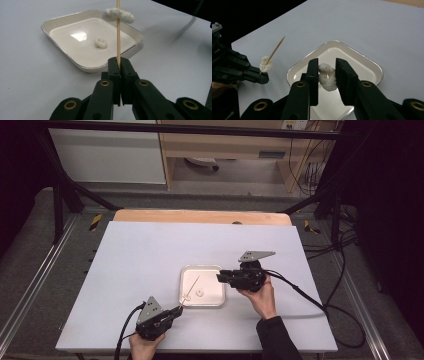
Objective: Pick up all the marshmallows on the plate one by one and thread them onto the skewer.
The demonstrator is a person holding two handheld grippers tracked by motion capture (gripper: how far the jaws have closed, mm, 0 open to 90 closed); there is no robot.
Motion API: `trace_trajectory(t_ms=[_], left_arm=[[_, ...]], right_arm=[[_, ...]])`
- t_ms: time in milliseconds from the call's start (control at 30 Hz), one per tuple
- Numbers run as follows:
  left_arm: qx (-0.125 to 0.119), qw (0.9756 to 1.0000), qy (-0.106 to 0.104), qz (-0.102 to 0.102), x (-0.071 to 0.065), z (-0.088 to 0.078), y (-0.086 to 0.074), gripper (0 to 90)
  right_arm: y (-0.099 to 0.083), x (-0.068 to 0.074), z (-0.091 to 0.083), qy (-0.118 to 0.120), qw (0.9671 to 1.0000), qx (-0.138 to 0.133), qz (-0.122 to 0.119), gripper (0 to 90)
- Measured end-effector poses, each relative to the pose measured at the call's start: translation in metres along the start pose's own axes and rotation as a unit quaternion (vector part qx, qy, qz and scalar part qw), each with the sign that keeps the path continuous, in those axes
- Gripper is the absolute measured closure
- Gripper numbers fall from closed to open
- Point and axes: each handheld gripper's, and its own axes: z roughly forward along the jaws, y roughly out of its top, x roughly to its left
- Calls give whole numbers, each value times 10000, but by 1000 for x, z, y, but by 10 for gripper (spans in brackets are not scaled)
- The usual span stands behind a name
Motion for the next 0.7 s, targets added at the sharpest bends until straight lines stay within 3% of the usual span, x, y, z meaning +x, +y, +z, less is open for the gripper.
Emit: trace_trajectory(t_ms=[300,700], left_arm=[[1,10000,-57,60,-4,3,2,881],[-24,9998,-97,182,-12,8,4,881]], right_arm=[[5,7,-18,190,9993,-301,63,738],[14,10,-27,514,9971,-515,223,739]])
